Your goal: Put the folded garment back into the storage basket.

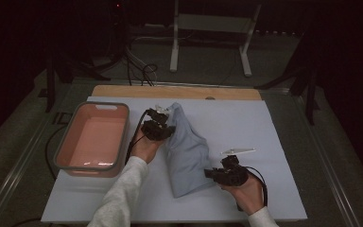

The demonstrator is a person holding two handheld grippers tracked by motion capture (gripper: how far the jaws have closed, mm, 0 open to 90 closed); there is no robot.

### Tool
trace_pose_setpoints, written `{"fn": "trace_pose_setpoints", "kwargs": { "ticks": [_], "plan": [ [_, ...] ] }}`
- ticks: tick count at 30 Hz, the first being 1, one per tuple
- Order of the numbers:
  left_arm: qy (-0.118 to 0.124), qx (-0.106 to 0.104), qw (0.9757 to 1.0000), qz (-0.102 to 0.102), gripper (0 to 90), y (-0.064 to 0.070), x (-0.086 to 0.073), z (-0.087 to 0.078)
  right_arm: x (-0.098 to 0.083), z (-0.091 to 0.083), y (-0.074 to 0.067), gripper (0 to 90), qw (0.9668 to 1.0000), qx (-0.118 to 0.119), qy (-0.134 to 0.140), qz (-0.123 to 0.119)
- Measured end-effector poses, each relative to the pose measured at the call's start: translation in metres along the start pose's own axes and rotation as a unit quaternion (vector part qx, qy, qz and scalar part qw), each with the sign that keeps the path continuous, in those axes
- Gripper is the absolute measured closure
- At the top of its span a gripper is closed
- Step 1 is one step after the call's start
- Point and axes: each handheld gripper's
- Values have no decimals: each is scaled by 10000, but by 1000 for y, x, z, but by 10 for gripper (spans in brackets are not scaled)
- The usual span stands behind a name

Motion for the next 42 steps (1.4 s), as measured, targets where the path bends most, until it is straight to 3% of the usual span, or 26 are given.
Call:
{"fn": "trace_pose_setpoints", "kwargs": {
  "ticks": [25, 42],
  "plan": [
    [-94, 48, 9999, -5, 809, -10, 11, -11, 24, 6, -13, 798, 9999, 145, 55, -73],
    [-114, 100, 9999, 6, 810, -24, 19, -23, 39, 10, -22, 798, 9996, 230, 135, -60]
  ]
}}
Point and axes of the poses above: each handheld gripper's, and its own axes: z roughly forward along the jaws, x roughly out of its top, y roughly to its right, and after that the axes turned 6 degrees about -z, right-handed
